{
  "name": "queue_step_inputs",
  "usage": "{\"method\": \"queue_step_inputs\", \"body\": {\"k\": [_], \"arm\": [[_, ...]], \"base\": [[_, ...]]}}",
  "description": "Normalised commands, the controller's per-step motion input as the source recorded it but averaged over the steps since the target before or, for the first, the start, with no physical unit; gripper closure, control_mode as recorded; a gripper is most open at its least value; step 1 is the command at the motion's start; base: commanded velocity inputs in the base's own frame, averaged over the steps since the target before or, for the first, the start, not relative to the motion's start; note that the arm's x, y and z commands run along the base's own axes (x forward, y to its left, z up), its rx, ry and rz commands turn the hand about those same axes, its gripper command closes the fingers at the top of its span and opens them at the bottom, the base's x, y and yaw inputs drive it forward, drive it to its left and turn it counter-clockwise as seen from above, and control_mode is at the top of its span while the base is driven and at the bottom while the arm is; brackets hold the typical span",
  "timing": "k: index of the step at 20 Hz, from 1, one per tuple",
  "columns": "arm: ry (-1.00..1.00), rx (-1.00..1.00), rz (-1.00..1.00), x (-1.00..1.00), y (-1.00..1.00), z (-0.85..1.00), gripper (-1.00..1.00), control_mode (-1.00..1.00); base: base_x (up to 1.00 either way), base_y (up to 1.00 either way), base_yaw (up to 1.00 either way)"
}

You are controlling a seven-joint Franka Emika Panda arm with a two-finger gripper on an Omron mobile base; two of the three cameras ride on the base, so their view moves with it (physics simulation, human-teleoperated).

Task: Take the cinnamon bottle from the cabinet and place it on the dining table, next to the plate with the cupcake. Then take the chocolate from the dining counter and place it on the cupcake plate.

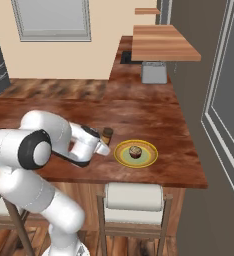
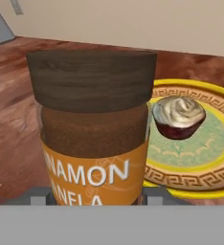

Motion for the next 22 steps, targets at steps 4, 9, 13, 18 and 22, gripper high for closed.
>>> {"method": "queue_step_inputs", "body": {"k": [4,9,13,18,22], "arm": [[0.00,-0.01,-0.06,0.05,0.00,-0.29,1.00,-1.00],[0.00,-0.05,-0.07,0.13,0.01,-0.16,1.00,-1.00],[0.00,-0.03,-0.10,0.28,0.00,0.00,1.00,-1.00],[0.00,0.00,-0.09,-0.15,0.01,-0.08,-1.00,-1.00],[0.00,0.00,-0.08,-0.23,0.06,0.11,-1.00,-1.00]], "base": [[0.00,0.00,0.00],[0.00,0.00,0.00],[0.00,0.00,0.00],[0.00,0.00,0.00],[0.00,0.00,0.00]]}}
